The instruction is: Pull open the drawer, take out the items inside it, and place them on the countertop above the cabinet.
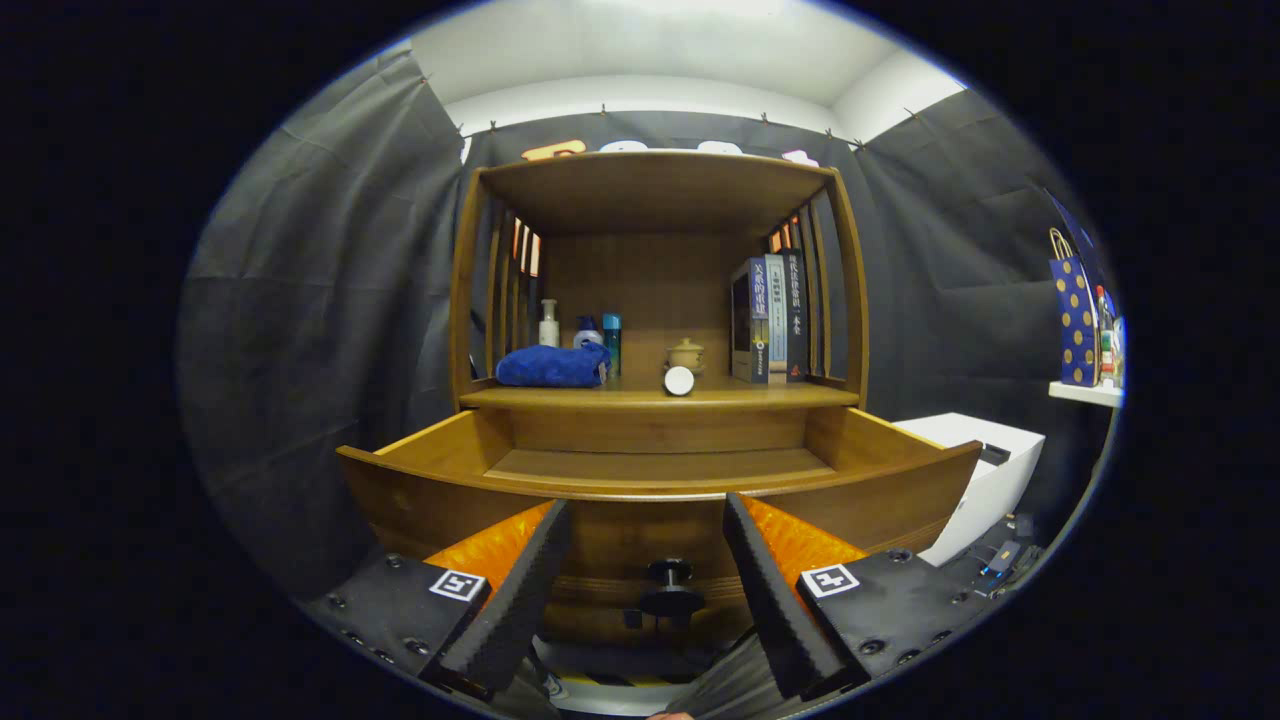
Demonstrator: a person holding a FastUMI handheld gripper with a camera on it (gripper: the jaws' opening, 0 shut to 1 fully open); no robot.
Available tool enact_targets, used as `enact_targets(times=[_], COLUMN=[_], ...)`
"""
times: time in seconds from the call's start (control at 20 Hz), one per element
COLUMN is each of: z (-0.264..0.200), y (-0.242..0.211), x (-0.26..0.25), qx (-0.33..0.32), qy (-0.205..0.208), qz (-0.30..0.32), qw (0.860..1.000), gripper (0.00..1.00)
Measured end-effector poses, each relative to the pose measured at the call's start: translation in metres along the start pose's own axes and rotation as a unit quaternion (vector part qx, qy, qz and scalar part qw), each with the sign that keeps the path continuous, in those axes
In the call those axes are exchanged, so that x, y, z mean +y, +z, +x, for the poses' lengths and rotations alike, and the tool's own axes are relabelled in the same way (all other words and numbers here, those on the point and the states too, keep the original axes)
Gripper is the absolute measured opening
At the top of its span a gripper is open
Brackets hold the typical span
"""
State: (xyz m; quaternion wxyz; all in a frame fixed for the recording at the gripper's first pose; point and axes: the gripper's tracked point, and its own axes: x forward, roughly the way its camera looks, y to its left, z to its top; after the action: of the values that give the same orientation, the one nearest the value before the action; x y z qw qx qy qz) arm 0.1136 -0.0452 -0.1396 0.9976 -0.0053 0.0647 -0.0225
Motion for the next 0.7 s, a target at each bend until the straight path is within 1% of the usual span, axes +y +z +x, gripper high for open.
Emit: enact_targets(times=[0.15, 0.35, 0.5, 0.7], z=[0.008, 0.019, 0.019, 0.030], y=[-0.008, -0.012, -0.012, -0.010], x=[-0.005, -0.004, -0.002, -0.004], qx=[0.009, 0.010, 0.005, 0.007], qy=[-0.008, -0.012, -0.013, -0.007], qz=[0.018, 0.008, -0.003, 0.011], qw=[1.000, 1.000, 1.000, 1.000], gripper=[0.99, 1.00, 0.99, 0.99])
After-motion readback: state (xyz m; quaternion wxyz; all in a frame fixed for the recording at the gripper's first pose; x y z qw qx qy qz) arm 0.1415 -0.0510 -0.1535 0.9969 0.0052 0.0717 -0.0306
